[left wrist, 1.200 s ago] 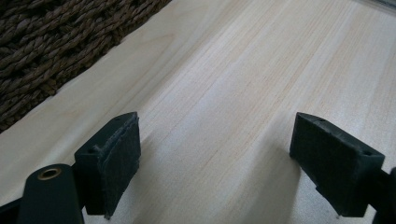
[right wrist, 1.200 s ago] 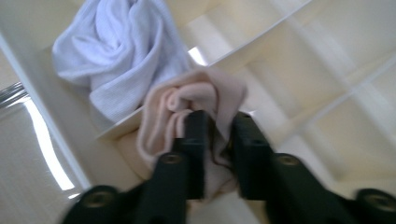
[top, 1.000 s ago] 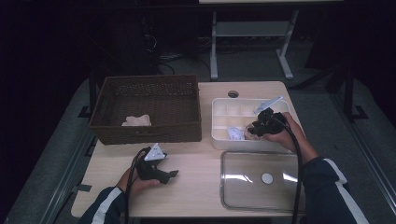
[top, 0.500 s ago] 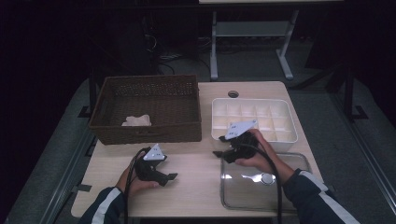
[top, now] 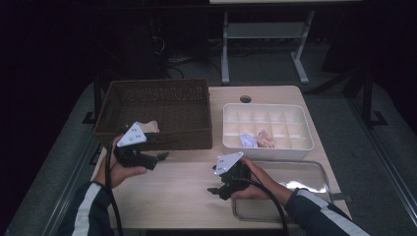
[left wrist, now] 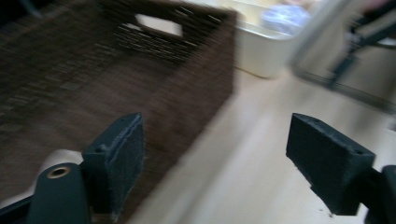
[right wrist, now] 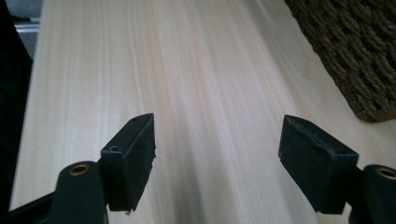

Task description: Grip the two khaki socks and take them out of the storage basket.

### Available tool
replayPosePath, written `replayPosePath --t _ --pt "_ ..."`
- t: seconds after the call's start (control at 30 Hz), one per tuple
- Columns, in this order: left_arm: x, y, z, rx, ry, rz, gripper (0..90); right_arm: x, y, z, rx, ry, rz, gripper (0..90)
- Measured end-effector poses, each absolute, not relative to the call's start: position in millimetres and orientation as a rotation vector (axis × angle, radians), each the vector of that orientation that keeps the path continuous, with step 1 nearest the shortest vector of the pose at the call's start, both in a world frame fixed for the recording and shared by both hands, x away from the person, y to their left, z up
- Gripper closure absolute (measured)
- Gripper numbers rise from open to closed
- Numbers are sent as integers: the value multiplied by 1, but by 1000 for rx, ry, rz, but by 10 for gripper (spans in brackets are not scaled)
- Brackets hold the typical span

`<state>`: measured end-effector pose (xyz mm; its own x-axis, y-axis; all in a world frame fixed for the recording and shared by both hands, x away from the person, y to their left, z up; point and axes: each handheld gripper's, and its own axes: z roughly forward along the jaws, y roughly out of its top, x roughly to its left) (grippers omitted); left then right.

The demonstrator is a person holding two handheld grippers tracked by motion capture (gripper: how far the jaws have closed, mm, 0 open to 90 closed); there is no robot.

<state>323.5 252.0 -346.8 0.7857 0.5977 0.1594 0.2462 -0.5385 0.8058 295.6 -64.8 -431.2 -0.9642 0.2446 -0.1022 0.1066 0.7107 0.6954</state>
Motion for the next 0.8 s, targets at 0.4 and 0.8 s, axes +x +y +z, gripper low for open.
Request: replayPosePath --t 0.4,0.8 --pt "421 263 -325 2232 772 608 218 303 -71 -438 340 2754 1050 289" --pt "484 281 -356 2483 926 490 236 315 -78 -447 313 2802 1044 282"
